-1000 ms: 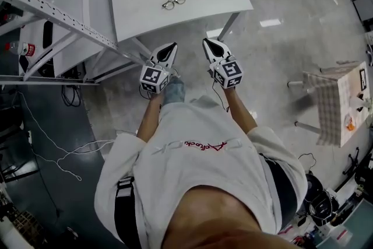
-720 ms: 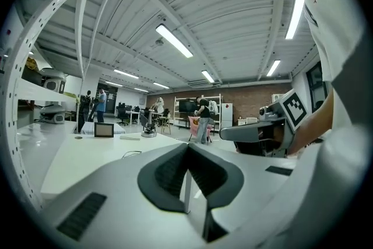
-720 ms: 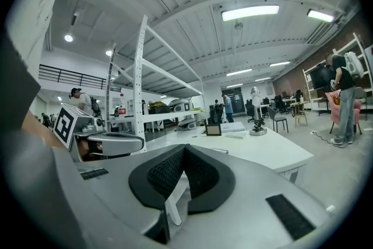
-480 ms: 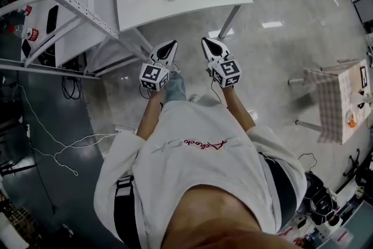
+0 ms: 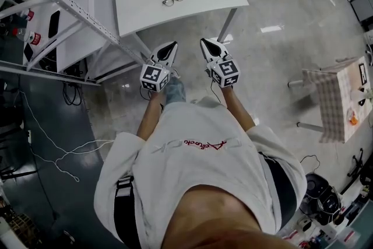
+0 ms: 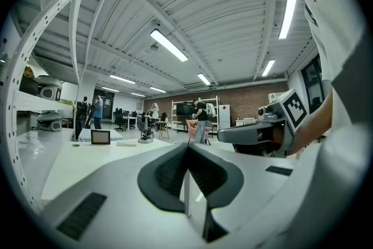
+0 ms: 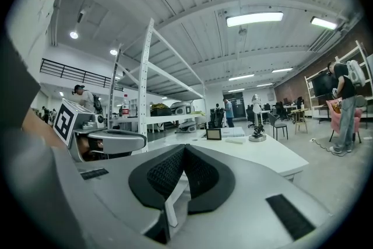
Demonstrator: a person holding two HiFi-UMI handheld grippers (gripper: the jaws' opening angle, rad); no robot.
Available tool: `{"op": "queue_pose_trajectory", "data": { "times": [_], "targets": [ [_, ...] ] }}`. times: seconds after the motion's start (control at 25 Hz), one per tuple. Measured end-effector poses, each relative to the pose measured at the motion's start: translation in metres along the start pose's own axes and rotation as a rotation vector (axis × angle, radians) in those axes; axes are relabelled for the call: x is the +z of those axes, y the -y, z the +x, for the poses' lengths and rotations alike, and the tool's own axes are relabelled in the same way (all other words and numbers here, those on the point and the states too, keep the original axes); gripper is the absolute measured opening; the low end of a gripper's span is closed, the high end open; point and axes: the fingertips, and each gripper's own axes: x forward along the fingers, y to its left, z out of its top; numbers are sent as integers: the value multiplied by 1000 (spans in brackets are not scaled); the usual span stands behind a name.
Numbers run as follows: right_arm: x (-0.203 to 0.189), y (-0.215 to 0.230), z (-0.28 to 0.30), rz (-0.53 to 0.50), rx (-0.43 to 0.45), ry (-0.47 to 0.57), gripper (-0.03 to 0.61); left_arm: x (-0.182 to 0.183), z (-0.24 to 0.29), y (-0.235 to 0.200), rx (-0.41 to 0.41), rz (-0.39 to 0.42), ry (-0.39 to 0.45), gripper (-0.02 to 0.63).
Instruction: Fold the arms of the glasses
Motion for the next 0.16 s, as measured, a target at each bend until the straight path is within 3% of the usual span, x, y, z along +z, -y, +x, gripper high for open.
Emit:
{"op": "queue_pose_trajectory", "data": {
  "times": [0.16],
  "targets": [
    [3, -1, 1, 16, 5, 3, 2, 6, -2, 1, 8, 19, 8, 29]
  ]
}}
